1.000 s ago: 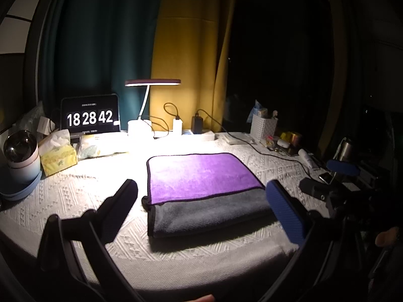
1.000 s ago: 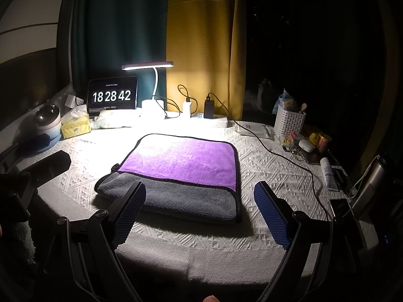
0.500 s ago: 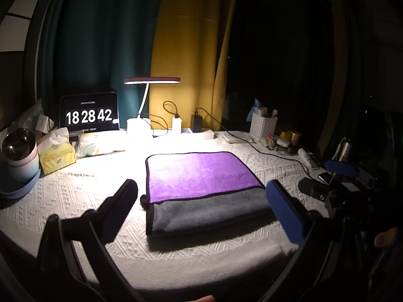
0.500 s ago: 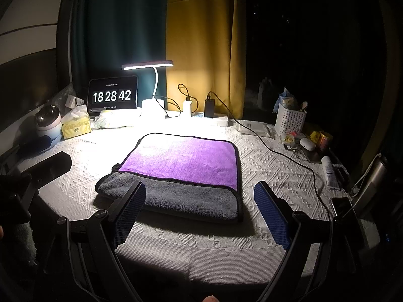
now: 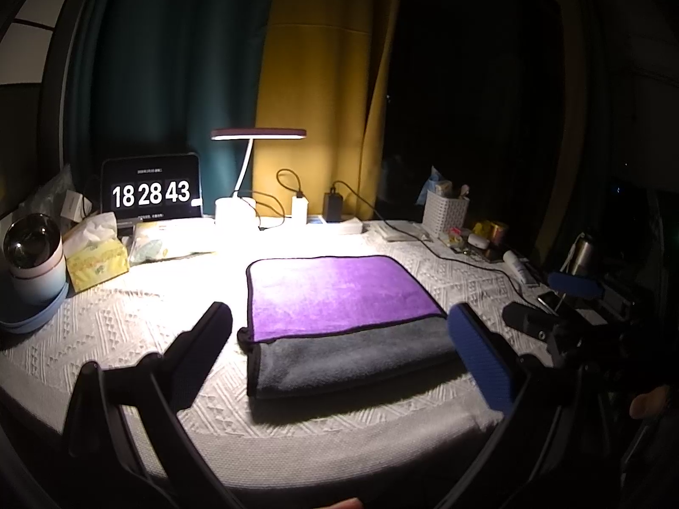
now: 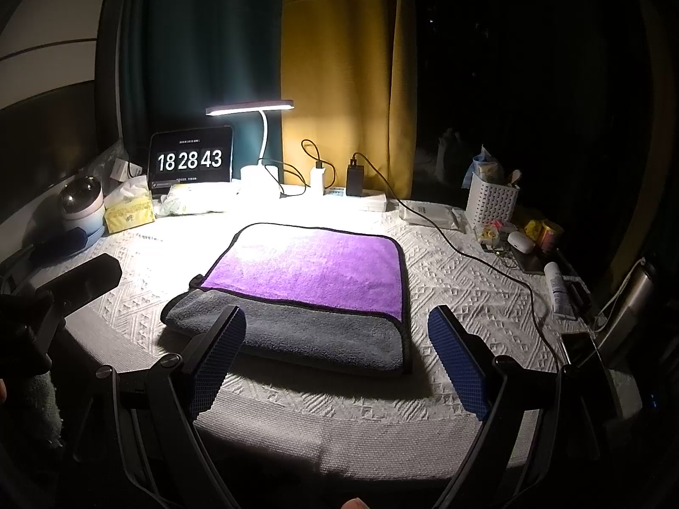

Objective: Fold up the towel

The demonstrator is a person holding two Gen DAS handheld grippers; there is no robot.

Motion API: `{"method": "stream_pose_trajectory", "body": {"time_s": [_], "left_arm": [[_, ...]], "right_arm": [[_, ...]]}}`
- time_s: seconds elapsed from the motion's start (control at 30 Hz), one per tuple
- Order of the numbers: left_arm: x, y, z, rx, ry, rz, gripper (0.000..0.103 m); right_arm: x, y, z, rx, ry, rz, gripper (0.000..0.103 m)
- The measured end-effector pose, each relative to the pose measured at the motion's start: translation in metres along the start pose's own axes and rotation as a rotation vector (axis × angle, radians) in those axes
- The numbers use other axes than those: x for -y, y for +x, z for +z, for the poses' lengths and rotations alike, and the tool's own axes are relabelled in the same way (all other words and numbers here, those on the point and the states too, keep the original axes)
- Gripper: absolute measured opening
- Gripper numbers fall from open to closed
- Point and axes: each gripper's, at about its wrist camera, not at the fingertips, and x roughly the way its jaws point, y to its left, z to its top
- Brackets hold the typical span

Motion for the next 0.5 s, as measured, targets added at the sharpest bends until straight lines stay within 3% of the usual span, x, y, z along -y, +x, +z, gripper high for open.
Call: {"method": "stream_pose_trajectory", "body": {"time_s": [0.5], "left_arm": [[-0.0010, 0.0018, 0.0012, -0.007, -0.007, -0.004, 0.102]], "right_arm": [[-0.0007, 0.0010, -0.0003, -0.003, 0.001, 0.001, 0.091]]}}
